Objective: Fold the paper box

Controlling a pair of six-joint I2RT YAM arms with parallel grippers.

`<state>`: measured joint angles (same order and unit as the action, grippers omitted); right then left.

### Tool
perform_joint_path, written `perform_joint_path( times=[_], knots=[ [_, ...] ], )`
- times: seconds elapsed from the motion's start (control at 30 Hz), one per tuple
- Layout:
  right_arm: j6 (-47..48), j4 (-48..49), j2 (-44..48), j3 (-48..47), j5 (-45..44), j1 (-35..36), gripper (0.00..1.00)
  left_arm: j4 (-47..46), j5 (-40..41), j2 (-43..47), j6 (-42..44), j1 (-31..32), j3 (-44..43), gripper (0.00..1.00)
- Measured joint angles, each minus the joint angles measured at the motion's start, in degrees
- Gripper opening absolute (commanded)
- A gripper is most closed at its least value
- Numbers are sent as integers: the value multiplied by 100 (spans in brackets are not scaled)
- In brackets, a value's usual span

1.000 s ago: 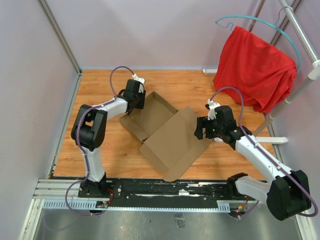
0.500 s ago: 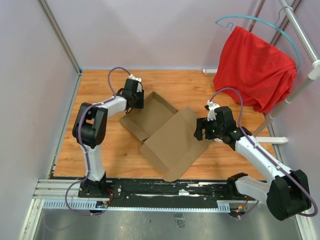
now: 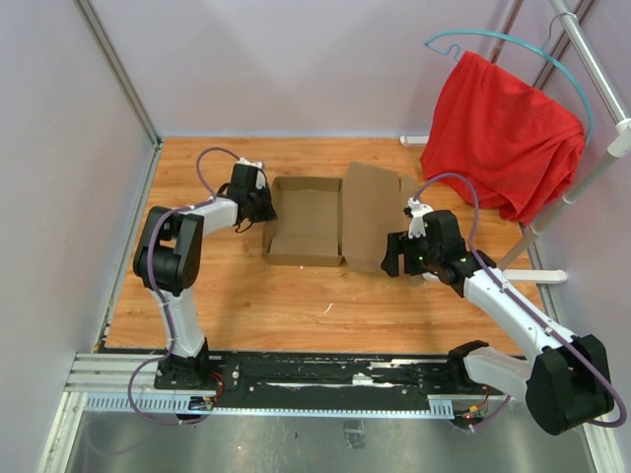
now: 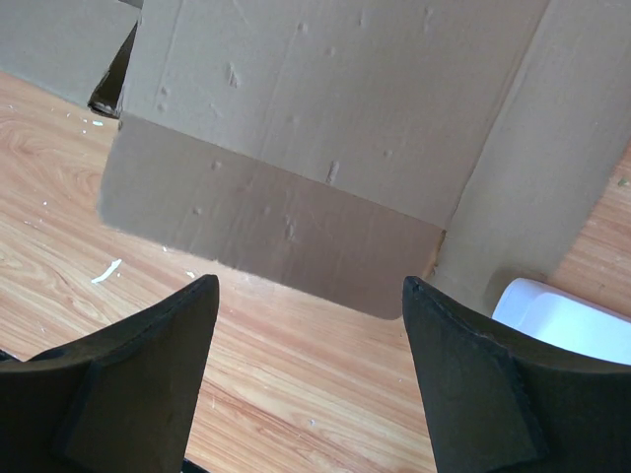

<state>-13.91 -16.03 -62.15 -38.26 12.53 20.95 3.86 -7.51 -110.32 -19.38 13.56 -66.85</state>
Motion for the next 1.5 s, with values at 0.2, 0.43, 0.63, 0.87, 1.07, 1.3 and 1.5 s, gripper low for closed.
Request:
perform_joint_path(
  times=[0.2, 0.43, 0.63, 0.87, 1.07, 1.3, 1.5],
  knots=[
    [-70, 9, -2, 2, -4, 0, 76, -501, -197, 476, -686, -33, 824, 4],
    [-289, -74, -149, -9, -214, 0, 80, -632, 173, 1919, -1904, 323, 2159, 8],
    [-507, -208, -188, -59, -367, 2, 80, -247, 1480, 3204, -2804, 988, 2618, 11],
    [-566, -404, -28, -251, -367, 129, 75, 291, 2398, 3401, -3281, 1128, 2824, 12],
    [-555, -728, 398, -553, -345, 289, 76, 708, 3021, 3762, -3462, 1119, 3018, 14],
    [-542, -890, 691, -732, -352, 304, 77, 1158, 3554, 4253, -3670, 1014, 3010, 14],
    [-638, -927, 535, -732, -372, 389, 78, 1272, 3156, 3928, -4367, 1172, 3003, 28]
  ],
)
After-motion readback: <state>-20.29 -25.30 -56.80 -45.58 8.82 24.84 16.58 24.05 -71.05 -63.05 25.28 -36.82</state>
